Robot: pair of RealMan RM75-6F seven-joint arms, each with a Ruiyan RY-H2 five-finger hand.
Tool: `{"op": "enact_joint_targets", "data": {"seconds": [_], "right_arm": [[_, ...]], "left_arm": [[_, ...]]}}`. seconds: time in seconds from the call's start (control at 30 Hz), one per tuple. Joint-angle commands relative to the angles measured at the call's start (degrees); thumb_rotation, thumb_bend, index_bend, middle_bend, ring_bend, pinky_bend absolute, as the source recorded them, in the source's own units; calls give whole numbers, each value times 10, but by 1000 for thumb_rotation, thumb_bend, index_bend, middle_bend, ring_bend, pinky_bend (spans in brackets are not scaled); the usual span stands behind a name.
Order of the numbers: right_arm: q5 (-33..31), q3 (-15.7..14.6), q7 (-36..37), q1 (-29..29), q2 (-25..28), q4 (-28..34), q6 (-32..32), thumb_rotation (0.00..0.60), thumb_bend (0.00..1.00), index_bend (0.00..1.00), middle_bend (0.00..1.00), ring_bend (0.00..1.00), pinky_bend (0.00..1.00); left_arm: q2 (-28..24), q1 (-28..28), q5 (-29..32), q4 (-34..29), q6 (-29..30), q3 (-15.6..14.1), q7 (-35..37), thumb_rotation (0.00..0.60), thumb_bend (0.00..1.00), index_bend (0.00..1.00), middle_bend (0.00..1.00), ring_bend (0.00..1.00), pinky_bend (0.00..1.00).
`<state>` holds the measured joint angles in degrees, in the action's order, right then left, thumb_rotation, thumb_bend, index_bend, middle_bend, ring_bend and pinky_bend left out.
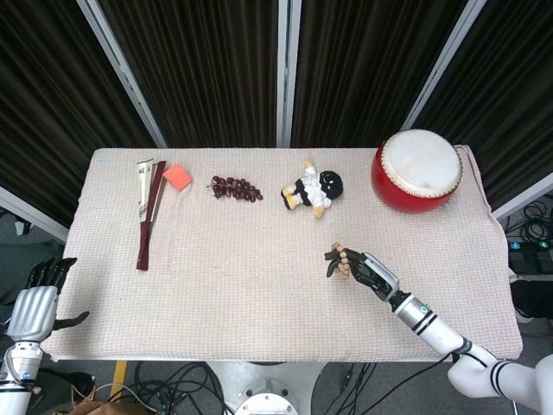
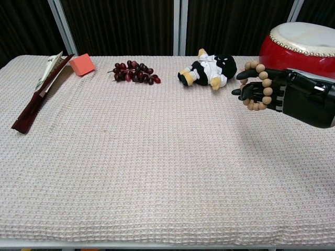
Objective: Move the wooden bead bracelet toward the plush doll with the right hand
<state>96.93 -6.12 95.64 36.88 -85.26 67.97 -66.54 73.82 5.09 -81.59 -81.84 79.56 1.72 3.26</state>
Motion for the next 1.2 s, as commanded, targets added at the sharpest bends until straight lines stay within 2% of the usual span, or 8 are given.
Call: {"op": "enact_joint_targets", "data": {"seconds": [0.03, 0.27, 0.47, 0.63, 0.97, 1.2], "right_arm": [[2, -1, 7, 1, -1, 0, -3, 250, 483, 293, 456, 136, 0], [5, -4, 14, -1, -6, -5, -14, 249, 448, 296, 471, 144, 0], [2, -5, 6, -6, -10, -1, -20, 253, 486, 369, 521, 188, 0], [4, -6, -8, -7, -14, -1, -24, 252, 662, 392, 535, 198, 0], [6, -5, -27, -10, -23, -6, -33, 251, 766, 408, 545, 202, 0], [9, -7, -40, -13, -23, -6, -41, 252, 943, 424, 557, 208, 0]], "left_arm": [[0, 0, 0, 0, 1, 0, 0, 600, 0, 109, 102, 0, 14], [-2, -1, 1, -4, 1, 0, -3, 600, 0, 110, 102, 0, 14], [-2, 0, 2, -3, -1, 0, -3, 600, 0, 109, 102, 0, 14], [-1, -1, 3, -3, -1, -1, -3, 600, 0, 109, 103, 0, 14], [0, -2, 5, 1, -1, 0, 0, 600, 0, 110, 103, 0, 14], [0, -1, 4, 0, -1, 0, 0, 600, 0, 109, 102, 0, 14]]}}
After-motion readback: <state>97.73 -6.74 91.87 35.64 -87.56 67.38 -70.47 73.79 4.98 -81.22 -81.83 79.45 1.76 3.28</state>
